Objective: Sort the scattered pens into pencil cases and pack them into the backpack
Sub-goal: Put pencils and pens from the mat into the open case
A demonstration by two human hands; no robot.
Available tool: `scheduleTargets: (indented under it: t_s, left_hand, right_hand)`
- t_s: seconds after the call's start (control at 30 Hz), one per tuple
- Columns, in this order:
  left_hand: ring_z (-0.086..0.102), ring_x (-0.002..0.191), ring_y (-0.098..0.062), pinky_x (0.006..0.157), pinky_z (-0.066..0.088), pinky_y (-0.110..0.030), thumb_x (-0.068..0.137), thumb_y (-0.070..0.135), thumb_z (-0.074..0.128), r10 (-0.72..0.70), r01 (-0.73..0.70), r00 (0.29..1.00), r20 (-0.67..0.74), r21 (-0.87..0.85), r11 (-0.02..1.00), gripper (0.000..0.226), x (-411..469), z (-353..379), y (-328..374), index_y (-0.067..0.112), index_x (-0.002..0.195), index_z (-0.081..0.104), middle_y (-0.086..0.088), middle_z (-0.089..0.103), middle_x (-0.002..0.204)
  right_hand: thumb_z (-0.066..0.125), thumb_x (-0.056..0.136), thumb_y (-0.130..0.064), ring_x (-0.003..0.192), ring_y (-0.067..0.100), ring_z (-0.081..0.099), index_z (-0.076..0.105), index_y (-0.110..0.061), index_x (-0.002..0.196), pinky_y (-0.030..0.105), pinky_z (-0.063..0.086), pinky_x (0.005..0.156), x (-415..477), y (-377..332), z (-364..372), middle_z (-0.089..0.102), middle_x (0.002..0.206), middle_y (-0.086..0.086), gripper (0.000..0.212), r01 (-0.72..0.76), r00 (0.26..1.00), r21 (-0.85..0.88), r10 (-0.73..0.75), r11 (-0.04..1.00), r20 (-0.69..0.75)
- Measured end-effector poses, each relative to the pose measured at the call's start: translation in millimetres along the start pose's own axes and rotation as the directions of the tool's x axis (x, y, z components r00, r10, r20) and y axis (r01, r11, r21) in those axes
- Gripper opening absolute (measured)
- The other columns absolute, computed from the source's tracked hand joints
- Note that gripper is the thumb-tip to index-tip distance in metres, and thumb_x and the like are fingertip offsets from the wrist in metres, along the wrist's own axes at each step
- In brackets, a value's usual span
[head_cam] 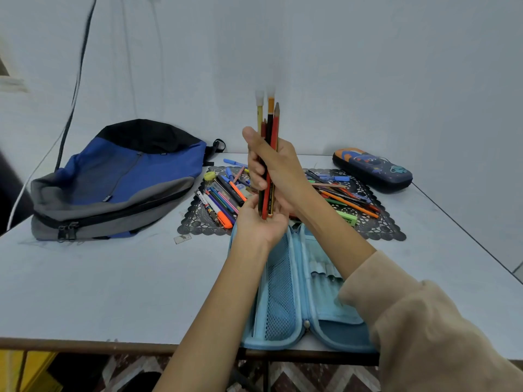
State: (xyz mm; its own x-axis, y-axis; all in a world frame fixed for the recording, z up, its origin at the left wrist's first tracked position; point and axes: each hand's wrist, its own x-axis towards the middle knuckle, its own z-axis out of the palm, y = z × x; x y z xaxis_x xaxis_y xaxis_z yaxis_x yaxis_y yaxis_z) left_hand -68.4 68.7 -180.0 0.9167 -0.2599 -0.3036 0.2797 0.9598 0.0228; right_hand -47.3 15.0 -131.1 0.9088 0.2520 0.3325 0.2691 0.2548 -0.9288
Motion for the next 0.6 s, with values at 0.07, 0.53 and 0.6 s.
scheduleTargets:
  t_s: [0.07,0.53,0.6]
  left_hand:
    - [0.064,0.066,-0.021,0.044,0.056,-0.028,0.103,0.018,0.037,0.006,-0.006,1.000,0.007,0.008,1.000,0.035,1.1,-1.1,0.7,0.001,0.084,0.060,-0.015,0.066,0.061]
    - [0.067,0.067,-0.025,0.054,0.057,-0.031,0.102,0.019,0.036,0.002,-0.013,0.997,0.077,0.144,0.990,0.036,-2.2,-2.6,4.9,0.000,0.089,0.063,-0.016,0.068,0.074]
    - [0.066,0.079,-0.025,0.076,0.055,-0.039,0.100,0.021,0.037,0.038,-0.072,0.992,0.117,0.297,0.952,0.032,-2.0,-4.6,19.7,0.004,0.096,0.064,-0.014,0.070,0.087]
  right_hand:
    - [0.061,0.094,-0.034,0.033,0.013,0.031,0.039,-0.014,0.059,0.022,0.027,0.038,0.8,-0.2,-1.1,0.035,0.047,0.000,0.046,-0.001,1.000,0.029,0.001,1.000,-0.017]
    - [0.063,0.094,-0.023,0.035,0.015,0.032,0.041,-0.017,0.064,0.023,0.030,0.039,2.7,-3.8,-1.8,0.035,0.049,0.001,0.037,0.023,1.000,0.054,-0.024,0.998,0.017]
    - [0.061,0.095,-0.023,0.034,0.014,0.030,0.037,-0.017,0.066,0.022,0.029,0.038,4.1,-5.2,-6.2,0.033,0.048,0.000,0.038,0.028,0.999,0.143,-0.023,0.989,-0.038]
